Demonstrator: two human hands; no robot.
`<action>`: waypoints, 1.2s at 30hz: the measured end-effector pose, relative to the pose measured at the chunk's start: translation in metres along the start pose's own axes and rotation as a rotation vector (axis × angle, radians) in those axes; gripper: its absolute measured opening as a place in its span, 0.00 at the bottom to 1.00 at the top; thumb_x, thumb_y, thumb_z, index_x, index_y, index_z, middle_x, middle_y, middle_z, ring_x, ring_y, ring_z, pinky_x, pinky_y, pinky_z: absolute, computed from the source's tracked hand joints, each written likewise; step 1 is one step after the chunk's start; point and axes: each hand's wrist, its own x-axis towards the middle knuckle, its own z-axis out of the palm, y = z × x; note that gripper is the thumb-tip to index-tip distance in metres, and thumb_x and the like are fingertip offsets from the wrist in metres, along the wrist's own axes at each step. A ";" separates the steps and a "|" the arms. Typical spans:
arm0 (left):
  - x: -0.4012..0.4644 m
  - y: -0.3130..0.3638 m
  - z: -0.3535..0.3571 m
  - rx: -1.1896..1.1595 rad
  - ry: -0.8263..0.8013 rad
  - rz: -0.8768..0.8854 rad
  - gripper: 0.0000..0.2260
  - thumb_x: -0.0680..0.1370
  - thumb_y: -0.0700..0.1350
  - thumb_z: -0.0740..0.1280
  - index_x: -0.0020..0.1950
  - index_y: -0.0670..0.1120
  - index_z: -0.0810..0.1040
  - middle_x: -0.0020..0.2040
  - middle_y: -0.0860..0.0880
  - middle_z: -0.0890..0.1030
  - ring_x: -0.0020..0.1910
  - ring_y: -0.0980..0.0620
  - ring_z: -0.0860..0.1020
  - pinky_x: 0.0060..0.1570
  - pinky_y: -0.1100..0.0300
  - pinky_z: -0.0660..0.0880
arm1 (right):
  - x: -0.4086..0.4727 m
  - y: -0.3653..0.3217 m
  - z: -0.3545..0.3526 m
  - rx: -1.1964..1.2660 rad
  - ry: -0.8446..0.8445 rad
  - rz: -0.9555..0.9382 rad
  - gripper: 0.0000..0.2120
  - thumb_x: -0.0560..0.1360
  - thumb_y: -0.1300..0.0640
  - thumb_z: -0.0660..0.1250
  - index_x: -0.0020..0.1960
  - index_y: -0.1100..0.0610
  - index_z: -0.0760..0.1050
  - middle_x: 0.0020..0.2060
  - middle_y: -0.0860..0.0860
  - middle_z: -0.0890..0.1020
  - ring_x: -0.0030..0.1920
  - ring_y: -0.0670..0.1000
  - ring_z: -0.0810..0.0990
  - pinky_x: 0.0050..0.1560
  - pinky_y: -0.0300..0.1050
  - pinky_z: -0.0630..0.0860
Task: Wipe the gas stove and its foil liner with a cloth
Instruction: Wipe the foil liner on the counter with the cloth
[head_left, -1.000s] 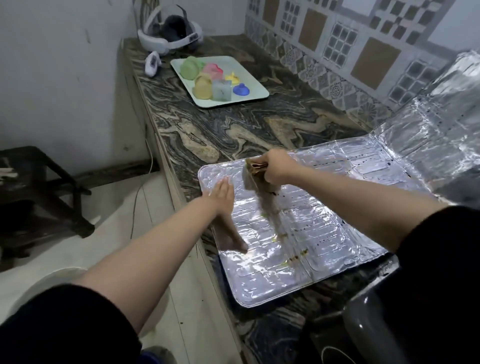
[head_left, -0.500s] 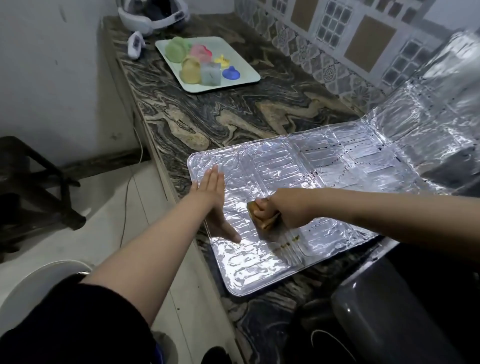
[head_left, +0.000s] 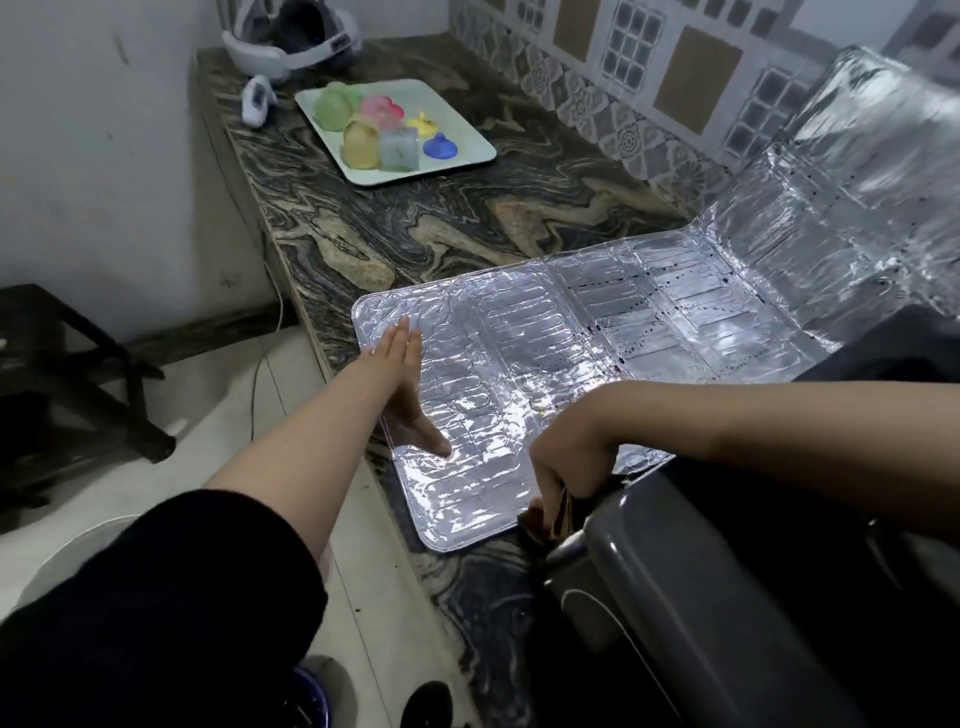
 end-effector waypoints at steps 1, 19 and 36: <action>-0.002 0.001 -0.001 -0.008 0.002 -0.002 0.74 0.52 0.74 0.73 0.72 0.42 0.24 0.71 0.44 0.22 0.73 0.44 0.27 0.75 0.42 0.40 | -0.001 0.000 0.000 0.043 0.000 0.008 0.19 0.73 0.66 0.63 0.58 0.51 0.81 0.53 0.51 0.84 0.44 0.49 0.78 0.57 0.50 0.79; 0.001 0.001 0.003 0.021 0.052 -0.013 0.74 0.51 0.74 0.73 0.73 0.41 0.26 0.73 0.43 0.25 0.74 0.43 0.30 0.76 0.45 0.42 | 0.024 0.008 -0.070 -0.015 0.717 0.161 0.19 0.73 0.65 0.61 0.61 0.55 0.77 0.42 0.54 0.79 0.46 0.56 0.77 0.39 0.40 0.67; 0.005 0.000 0.000 0.000 -0.028 0.052 0.75 0.52 0.74 0.73 0.70 0.39 0.22 0.69 0.41 0.20 0.71 0.40 0.25 0.73 0.43 0.35 | -0.010 0.010 -0.040 0.083 0.053 0.081 0.24 0.72 0.71 0.56 0.59 0.55 0.81 0.47 0.49 0.85 0.33 0.41 0.74 0.28 0.33 0.65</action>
